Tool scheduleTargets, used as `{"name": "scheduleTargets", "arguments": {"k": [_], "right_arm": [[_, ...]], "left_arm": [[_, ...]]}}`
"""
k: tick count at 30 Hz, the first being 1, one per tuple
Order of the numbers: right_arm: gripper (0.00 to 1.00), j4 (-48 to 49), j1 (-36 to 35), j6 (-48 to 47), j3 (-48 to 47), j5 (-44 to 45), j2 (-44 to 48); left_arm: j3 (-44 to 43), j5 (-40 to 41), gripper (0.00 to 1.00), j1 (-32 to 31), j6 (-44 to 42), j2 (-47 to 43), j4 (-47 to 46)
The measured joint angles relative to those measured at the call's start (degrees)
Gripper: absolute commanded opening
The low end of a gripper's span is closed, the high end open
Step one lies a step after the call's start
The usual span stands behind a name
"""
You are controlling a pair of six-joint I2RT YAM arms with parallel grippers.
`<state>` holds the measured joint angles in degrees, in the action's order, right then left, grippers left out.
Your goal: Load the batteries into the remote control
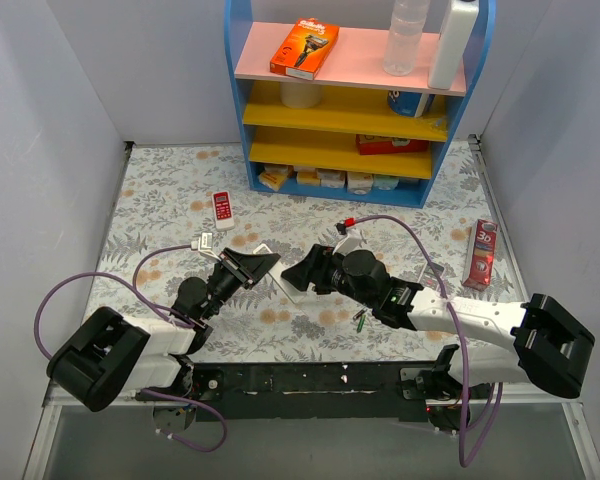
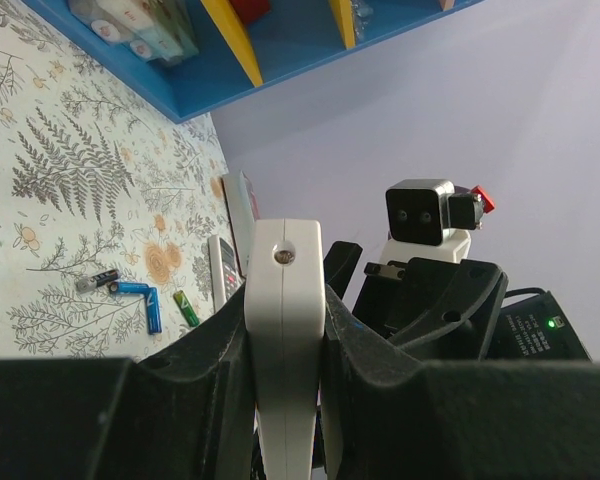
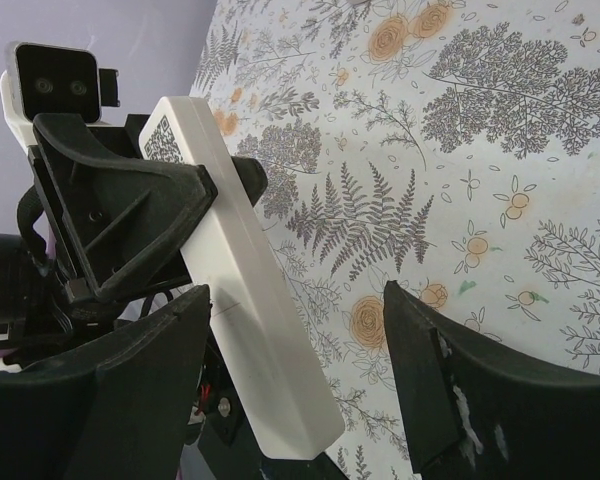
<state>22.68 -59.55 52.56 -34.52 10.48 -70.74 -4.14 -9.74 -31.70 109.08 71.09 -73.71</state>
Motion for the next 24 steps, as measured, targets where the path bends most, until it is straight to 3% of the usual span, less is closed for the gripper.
{"name": "scheduleTargets", "arguments": {"k": [19, 24], "right_arm": [[0.72, -0.4, 0.6, 1.5, 0.0, -2.1, -0.6], [0.64, -0.4, 0.6, 1.4, 0.0, -2.4, -0.6]], "left_arm": [[-0.3, -0.7, 0.00, 0.0, -1.5, -0.8, 0.4], [-0.5, -0.9, 0.00, 0.0, -1.9, -0.8, 0.6]]}}
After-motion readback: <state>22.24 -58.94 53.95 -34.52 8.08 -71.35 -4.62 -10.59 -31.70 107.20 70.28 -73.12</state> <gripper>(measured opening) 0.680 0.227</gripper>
